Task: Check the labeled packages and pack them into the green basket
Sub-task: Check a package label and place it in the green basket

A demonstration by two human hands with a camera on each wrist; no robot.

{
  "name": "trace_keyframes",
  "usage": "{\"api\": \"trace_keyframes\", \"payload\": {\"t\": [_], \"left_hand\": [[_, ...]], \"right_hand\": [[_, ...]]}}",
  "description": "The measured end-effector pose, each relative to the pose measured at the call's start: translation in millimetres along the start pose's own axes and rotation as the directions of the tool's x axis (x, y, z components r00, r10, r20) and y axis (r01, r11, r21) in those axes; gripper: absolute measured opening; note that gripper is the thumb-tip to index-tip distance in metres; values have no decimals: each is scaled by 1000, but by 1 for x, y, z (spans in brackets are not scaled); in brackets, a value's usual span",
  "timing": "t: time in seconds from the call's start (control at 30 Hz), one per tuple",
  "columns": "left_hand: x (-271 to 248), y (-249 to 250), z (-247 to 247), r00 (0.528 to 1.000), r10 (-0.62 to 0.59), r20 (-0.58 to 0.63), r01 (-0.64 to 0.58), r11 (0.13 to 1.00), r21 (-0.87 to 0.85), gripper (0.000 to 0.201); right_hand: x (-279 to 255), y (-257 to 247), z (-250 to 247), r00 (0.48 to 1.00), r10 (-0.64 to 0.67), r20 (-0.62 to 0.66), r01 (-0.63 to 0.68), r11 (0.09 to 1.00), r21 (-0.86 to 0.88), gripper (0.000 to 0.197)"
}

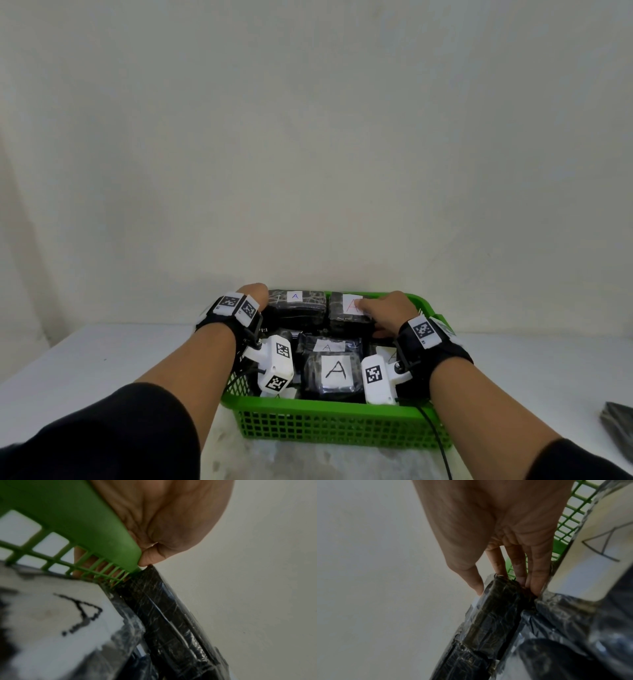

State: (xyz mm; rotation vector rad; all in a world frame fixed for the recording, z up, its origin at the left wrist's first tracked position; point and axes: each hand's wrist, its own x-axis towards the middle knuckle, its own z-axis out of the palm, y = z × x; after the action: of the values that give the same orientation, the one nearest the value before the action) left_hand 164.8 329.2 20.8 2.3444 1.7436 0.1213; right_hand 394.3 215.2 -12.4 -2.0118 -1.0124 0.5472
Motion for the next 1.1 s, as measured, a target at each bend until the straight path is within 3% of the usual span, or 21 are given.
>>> {"api": "trace_keyframes", "payload": {"t": [0.17, 0.3, 0.43, 0.53, 0.67, 0.8, 0.9, 1.1], "left_hand": [[3, -3, 1, 999, 0, 33, -2, 997, 71, 45], [0, -4, -2, 998, -29, 50, 29, 1000, -9, 45], [-5, -2, -7, 999, -47, 2, 47, 980, -192, 44], [-20, 4, -20, 988, -141, -61, 94, 871, -483, 39], [-33, 17, -47, 953, -224, -202, 43, 763, -645, 26], [-58, 42, -69, 949, -66, -308, -114, 839, -532, 28], [-83, 57, -74, 934, 70, -350, -226, 875, -428, 53], [-145, 84, -65, 885, 275, -375, -394, 873, -288, 63]], "right_hand": [[1, 3, 0, 1000, -13, 13, 13, 1000, -18, 37], [0, 1, -2, 1000, -3, 6, 3, 1000, -10, 37], [-3, -9, -14, 998, -43, -45, 45, 998, 41, 38], [-13, -34, -37, 980, -139, -144, 143, 989, 18, 42], [-32, -72, -70, 941, -274, -199, 267, 962, -63, 45], [-65, -91, -93, 904, -408, -130, 372, 898, -233, 63], [-93, -88, -103, 874, -480, -79, 420, 826, -376, 78], [-160, -56, -120, 878, -478, 17, 403, 720, -565, 92]]}}
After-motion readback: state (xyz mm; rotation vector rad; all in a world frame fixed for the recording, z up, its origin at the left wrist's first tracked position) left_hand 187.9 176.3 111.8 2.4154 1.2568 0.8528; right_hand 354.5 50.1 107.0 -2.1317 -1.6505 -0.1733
